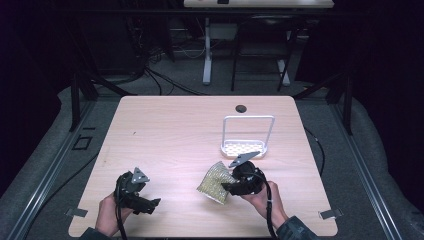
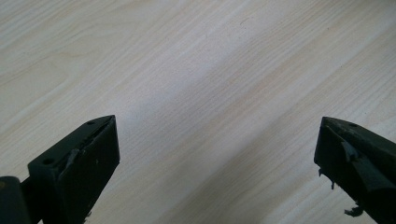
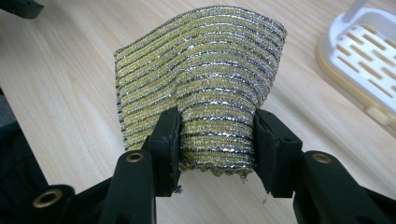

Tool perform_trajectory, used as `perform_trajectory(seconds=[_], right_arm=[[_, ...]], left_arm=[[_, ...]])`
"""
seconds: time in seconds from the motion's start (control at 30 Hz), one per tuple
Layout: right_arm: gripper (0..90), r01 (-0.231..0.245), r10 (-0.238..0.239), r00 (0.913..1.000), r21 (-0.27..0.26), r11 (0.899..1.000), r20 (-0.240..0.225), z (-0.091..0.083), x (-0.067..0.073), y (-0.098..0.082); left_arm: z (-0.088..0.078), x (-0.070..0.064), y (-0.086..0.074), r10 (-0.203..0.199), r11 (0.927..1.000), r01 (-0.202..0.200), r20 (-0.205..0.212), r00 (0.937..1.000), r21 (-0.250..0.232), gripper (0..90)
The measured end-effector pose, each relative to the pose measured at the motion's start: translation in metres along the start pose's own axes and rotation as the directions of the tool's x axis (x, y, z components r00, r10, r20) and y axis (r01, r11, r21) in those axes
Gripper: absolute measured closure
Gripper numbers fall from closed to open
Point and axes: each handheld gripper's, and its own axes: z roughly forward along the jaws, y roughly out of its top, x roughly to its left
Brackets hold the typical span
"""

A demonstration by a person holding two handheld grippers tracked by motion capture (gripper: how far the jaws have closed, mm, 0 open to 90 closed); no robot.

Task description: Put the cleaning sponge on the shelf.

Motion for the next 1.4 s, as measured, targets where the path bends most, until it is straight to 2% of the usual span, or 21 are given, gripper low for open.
perform_trajectory(seconds=[0.4, 0.73, 1.03, 1.2, 1.4], right_arm=[[54.9, -0.027, 0.027, 0.9990, -0.005, 1.000, 0.036, -0.009, -0.010, -0.007], [54.6, -0.052, 0.052, 0.9960, -0.005, 0.999, 0.073, -0.017, -0.023, -0.014], [54.3, -0.093, 0.095, 0.9899, -0.027, 0.995, 0.105, -0.023, -0.037, -0.018], [54.1, -0.129, 0.135, 0.9826, -0.054, 0.990, 0.128, -0.025, -0.046, -0.017], [54.2, -0.163, 0.170, 0.9749, -0.060, 0.985, 0.144, -0.026, -0.054, -0.018]], left_arm=[[0.000, 0.001, 0.000, -0.006, 1.0000, 0.006, 0.001, 1.0000, -0.001, 0.1], [0.003, 0.001, 0.001, 0.005, 0.9999, -0.005, 0.007, 1.0000, 0.011, 0.1], [0.003, 0.003, 0.002, -0.005, 1.0000, 0.005, 0.015, 0.9999, 0.000, 0.1], [0.001, 0.004, 0.002, -0.018, 0.9998, 0.018, 0.004, 0.9998, -0.009, 0.1], [0.001, 0.004, 0.000, -0.024, 0.9997, 0.024, 0.004, 0.9997, -0.007, 0.1]])
